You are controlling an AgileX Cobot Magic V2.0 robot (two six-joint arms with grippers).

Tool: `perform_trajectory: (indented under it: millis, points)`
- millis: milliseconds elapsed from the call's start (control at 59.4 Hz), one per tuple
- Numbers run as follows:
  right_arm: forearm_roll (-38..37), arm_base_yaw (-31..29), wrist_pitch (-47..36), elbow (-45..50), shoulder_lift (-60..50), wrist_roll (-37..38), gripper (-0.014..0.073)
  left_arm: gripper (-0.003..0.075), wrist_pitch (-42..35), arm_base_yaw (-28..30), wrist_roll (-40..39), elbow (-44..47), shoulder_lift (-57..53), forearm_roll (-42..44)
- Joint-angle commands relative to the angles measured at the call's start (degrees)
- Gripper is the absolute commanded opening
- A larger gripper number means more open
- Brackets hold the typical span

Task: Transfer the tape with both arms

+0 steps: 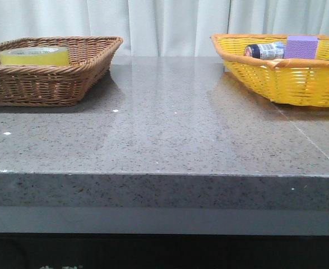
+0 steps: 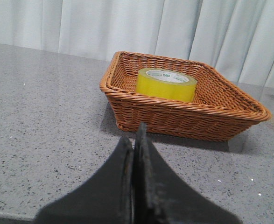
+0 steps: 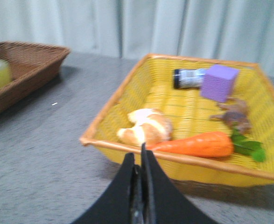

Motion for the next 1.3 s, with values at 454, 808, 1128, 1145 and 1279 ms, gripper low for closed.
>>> perform_trajectory:
  millis: [454, 808, 1128, 1145, 1279]
  points:
    - [0.18, -6.21, -18.04, 22.04, -18.48, -0.48, -0.0068, -0.002, -4.64, 0.18, -0.4, 2.19, -1.08, 0.04]
    - [0.18, -7.93, -18.12, 22.04, -18.48, -0.48, -0.0068, -0.002, -4.64, 0.18, -0.4, 2.19, -1.08, 0.04]
    - [0.24, -7.93, -18.21, 22.04, -18.48, -0.29, -0.0068, -0.002, -4.64, 0.18, -0.4, 2.19, -1.08, 0.04]
    - [0.24, -7.93, -18.26, 22.04, -18.48, -0.16, -0.0068, -0.002, -4.64, 0.18, -0.4, 2.19, -1.08, 0.04]
    - [0.24, -7.93, -18.44, 22.04, -18.48, 0.8, -0.0068, -0.002, -4.64, 0.18, -0.4, 2.19, -1.08, 0.04]
